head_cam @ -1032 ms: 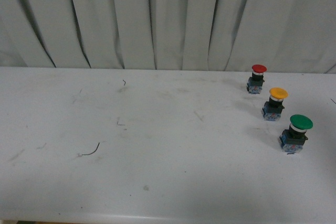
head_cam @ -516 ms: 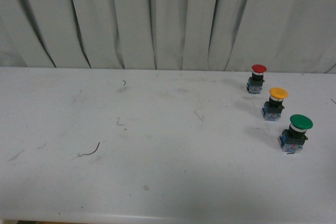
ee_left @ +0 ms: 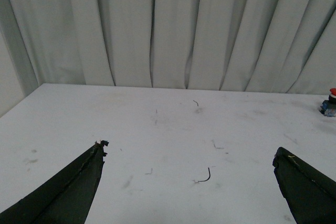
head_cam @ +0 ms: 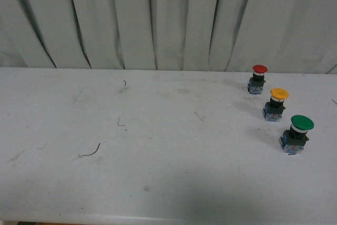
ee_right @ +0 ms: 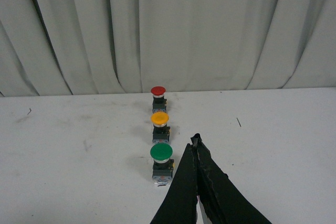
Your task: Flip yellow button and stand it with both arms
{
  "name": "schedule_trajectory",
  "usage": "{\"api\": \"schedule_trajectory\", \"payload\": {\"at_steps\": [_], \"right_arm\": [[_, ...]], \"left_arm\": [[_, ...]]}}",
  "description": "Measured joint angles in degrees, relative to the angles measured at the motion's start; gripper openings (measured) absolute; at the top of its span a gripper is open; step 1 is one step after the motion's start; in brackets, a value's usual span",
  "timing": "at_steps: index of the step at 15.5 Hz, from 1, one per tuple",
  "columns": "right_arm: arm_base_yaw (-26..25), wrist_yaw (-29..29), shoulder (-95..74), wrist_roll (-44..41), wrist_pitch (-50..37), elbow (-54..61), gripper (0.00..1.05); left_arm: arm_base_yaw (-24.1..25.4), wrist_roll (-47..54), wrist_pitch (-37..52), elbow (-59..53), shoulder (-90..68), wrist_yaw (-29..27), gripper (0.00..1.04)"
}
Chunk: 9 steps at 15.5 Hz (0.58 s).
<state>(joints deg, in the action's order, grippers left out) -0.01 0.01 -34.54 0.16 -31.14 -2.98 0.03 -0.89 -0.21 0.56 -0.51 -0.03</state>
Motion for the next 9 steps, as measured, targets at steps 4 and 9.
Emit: {"api": "schedule_trajectory", "payload": {"at_steps": [4, 9], "right_arm": [[0.0, 0.0, 6.4, 0.0, 3.4, 2.3, 0.02], [0.0, 0.0, 15.7, 0.0, 12.0, 2.3, 0.02]], "left_arm": [[0.0, 0.0, 0.0, 0.0, 0.0, 0.0, 0.98], [0.0, 0.0, 0.0, 0.0, 0.0, 0.0, 0.98]]}}
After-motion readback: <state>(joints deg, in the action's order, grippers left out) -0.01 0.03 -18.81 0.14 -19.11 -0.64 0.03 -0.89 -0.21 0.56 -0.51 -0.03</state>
